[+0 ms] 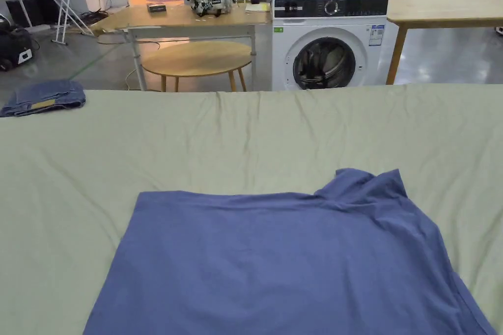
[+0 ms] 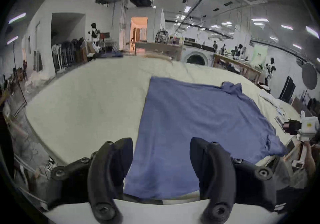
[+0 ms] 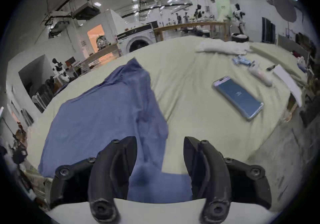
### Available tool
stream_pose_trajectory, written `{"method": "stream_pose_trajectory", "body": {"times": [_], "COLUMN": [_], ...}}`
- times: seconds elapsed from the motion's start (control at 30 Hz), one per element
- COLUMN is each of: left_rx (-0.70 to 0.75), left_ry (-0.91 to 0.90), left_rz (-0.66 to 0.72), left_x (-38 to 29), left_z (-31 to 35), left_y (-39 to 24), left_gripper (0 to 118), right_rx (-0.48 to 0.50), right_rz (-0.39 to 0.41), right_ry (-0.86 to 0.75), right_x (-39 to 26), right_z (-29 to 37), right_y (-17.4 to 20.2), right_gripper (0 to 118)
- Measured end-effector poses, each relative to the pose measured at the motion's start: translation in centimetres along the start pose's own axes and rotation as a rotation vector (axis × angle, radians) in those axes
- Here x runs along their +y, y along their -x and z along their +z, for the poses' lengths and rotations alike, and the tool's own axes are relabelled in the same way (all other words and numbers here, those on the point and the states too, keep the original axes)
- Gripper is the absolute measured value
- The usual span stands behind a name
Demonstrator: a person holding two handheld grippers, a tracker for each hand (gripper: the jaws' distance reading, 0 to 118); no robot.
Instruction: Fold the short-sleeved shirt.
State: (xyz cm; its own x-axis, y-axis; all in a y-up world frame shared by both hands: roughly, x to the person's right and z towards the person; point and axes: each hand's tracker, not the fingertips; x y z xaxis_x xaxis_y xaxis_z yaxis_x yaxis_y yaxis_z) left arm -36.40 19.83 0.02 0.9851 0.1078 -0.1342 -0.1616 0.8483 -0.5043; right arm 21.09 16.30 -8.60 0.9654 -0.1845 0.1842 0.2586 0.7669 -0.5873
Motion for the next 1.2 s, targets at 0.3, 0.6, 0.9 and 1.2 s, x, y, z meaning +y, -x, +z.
{"method": "stream_pose_trajectory", "body": {"times": [0.3,0.6,0.9,1.2], "left_rx": [-0.135,-0.148,-0.115,-0.031], "left_ry": [-0.225,-0.276,-0.067,0.273], "left_rz": [-0.026,-0.087,0.032,0.055], "left_x": [5.8,6.7,3.5,-5.0], "left_z": [3.5,4.0,2.6,-4.1], "left_y": [-4.0,-6.6,0.5,4.5], "left_gripper": [41,0,42,45], "right_rx": [0.22,0.275,0.268,0.242], "right_rz": [0.134,0.199,0.207,0.166], "right_ry": [-0.214,-0.198,-0.168,-0.075], "right_x": [4.1,3.7,2.9,1.8], "right_z": [6.6,6.0,5.9,4.6], "right_y": [5.8,9.6,9.2,8.0], "right_gripper": [41,0,0,0]}}
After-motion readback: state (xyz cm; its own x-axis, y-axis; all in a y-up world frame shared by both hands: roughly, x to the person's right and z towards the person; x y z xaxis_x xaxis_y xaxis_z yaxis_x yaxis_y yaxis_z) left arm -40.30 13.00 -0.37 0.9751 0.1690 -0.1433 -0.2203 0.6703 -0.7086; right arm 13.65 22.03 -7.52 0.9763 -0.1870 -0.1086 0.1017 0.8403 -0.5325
